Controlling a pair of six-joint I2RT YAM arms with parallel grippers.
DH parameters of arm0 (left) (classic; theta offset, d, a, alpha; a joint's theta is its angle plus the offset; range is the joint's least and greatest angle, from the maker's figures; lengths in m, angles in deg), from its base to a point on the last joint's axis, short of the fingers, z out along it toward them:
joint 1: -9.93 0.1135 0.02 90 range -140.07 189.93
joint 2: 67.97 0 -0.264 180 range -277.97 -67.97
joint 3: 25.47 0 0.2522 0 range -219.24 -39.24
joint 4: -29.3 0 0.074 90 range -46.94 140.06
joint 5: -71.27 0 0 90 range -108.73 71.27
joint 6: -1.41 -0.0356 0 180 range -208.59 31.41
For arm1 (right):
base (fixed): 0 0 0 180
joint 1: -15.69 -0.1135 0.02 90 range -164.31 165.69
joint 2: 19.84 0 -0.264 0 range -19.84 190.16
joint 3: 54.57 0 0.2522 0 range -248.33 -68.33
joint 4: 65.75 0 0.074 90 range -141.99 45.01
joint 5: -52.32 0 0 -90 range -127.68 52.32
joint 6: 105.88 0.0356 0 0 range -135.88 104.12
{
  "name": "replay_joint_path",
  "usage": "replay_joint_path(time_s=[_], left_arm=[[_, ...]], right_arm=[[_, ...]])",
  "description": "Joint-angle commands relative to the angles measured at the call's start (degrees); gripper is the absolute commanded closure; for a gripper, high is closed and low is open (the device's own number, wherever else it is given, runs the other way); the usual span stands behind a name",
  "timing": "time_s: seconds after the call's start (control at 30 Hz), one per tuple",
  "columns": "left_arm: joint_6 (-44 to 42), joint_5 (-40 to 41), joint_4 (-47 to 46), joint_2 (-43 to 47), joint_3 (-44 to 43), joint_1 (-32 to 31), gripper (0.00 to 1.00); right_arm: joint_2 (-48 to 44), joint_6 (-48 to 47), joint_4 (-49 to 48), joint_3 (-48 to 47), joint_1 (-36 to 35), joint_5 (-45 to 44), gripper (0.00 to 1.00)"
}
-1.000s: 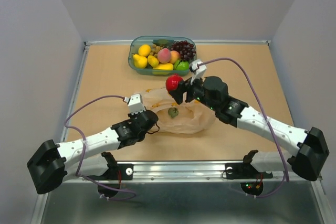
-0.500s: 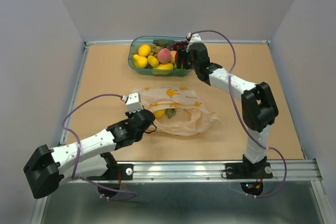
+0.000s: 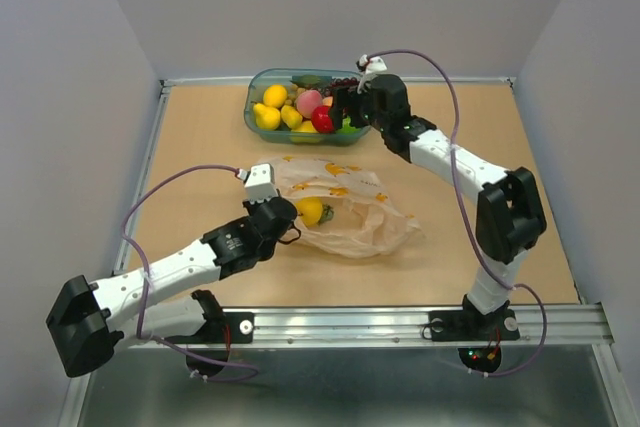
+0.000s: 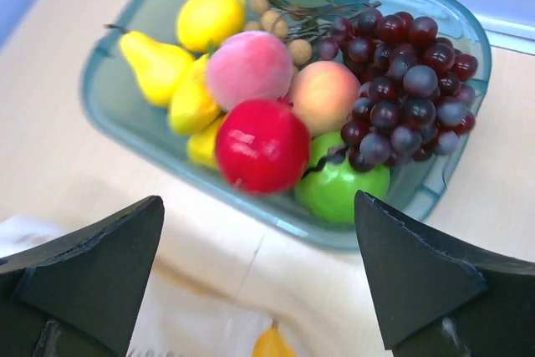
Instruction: Untie the knot of the plastic bag and take out the fruit
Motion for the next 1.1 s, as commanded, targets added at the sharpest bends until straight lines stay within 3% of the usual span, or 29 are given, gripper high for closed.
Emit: replay_joint_path(time_s=[0.0, 0.3, 0.47, 0.8, 1.07], left_arm=[[-1.97, -0.69, -0.57, -0.87, -3.01, 0.21, 1.0], [-1.44, -2.19, -0.3, -4.57, -7.85, -3.92, 1.0], [2.25, -3.6, -1.18, -5.62, -3.73, -3.92, 1.0], [5.68, -6.76, -6.63, -12.29, 0.68, -3.92, 1.0], [5.42, -7.64, -8.12, -14.76, 0.24, -4.36, 1.0]], right_arm=[[-13.92, 0.83, -2.57, 8.57, -0.24, 8.23, 0.01], [-38.52, 2.06, -2.31, 28.9, -4.01, 19.22, 0.08], [-43.56, 3.64, 0.5, 36.19, -7.87, 21.97, 0.09], [-45.06, 8.04, 0.86, 48.07, -19.21, 14.6, 0.13], [-44.88, 8.48, 0.94, 50.09, -21.33, -5.97, 0.08]])
